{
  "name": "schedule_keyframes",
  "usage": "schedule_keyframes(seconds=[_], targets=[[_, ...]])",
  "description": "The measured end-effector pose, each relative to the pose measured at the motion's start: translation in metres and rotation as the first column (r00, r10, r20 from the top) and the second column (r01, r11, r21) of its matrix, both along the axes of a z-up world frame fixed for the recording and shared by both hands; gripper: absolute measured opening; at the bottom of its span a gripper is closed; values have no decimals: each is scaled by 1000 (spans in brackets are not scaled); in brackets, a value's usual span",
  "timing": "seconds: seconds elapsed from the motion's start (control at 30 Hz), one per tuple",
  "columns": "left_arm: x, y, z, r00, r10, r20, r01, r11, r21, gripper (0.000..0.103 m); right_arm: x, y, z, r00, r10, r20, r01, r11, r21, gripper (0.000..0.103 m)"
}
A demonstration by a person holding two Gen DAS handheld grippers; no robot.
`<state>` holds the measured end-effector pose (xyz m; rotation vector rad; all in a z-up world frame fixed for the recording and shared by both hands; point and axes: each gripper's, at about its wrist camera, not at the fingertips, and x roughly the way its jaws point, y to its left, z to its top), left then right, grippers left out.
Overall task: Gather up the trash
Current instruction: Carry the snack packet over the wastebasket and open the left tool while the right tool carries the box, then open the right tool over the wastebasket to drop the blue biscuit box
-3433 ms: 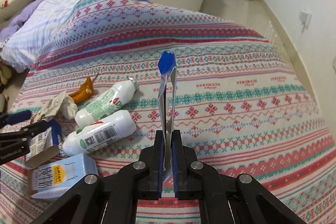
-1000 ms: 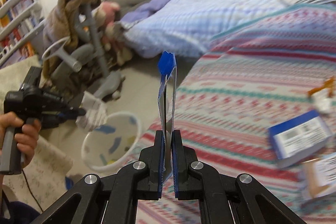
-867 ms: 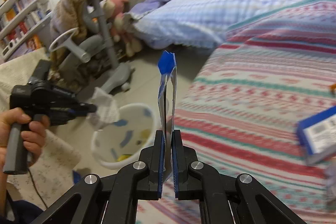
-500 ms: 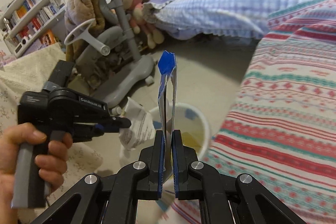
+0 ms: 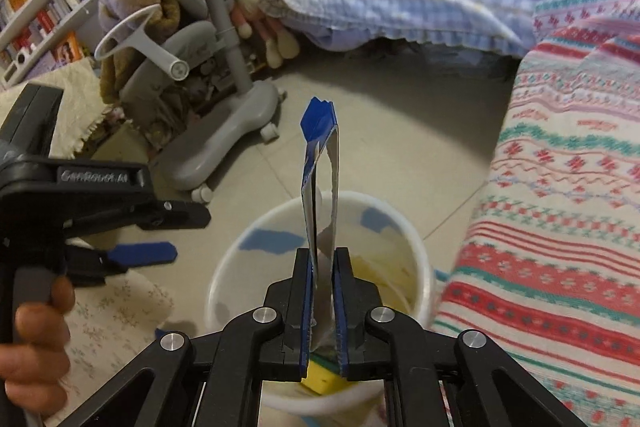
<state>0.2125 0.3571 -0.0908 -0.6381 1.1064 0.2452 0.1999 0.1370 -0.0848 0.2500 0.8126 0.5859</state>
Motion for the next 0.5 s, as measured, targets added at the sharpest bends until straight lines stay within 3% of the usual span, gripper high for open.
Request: schedule_keyframes(seconds=[0.03, 0.13, 0.5], targets=[[0, 0, 0, 1000, 2, 3, -2, 1000, -7, 53, 4, 1, -3, 1000, 10, -28, -9, 999, 33, 18], [0, 3, 3, 1000, 13, 17, -13, 1000, -9, 53, 14, 7, -19, 989, 48, -138, -32, 993, 112, 55], [4, -12, 7, 999, -23, 33, 23, 1000, -20, 53, -13, -28, -21, 987, 15, -162, -2, 997, 79, 55]])
